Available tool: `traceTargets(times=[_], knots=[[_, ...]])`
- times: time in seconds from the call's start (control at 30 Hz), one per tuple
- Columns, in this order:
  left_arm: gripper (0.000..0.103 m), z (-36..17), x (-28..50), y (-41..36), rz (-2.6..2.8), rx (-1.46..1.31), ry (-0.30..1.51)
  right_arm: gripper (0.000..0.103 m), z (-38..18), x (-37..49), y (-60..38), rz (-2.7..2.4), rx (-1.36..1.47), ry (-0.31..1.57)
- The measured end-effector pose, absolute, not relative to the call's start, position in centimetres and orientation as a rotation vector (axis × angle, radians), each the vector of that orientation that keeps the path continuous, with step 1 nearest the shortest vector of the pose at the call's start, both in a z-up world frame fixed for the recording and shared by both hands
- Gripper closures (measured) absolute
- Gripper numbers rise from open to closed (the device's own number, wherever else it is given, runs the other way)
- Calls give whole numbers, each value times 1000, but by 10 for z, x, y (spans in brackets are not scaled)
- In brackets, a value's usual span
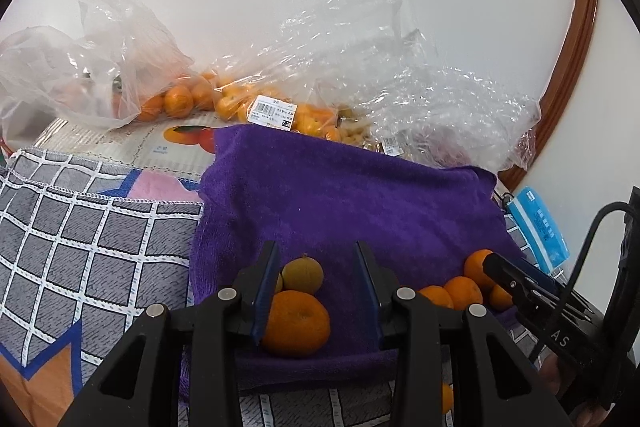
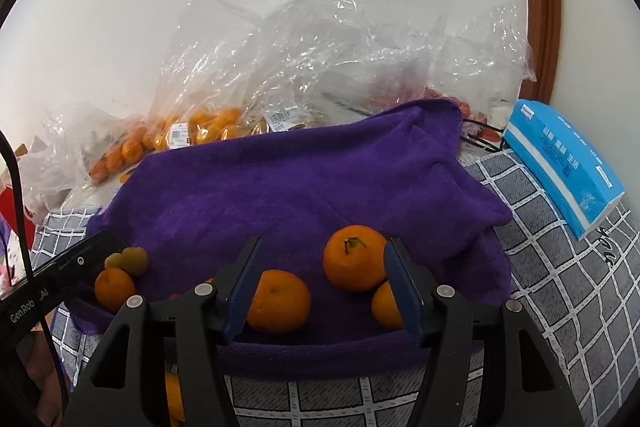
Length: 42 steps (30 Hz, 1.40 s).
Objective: Organize fruits
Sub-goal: 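Open both grippers to release the tomato and orange on the towel, then move both tools back toward the oranges beside the towel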
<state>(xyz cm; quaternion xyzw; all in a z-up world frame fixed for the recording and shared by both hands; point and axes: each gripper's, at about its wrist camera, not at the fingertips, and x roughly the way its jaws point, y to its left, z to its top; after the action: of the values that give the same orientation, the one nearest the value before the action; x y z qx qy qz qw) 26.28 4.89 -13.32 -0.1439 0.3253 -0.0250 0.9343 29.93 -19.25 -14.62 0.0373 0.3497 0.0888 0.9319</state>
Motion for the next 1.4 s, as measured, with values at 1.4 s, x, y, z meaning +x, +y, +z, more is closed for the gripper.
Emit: traceTargets(times=[1.4], knots=[[67,-117,162,74,-32,-201,739,38,-118,201,-185,198,80,688]])
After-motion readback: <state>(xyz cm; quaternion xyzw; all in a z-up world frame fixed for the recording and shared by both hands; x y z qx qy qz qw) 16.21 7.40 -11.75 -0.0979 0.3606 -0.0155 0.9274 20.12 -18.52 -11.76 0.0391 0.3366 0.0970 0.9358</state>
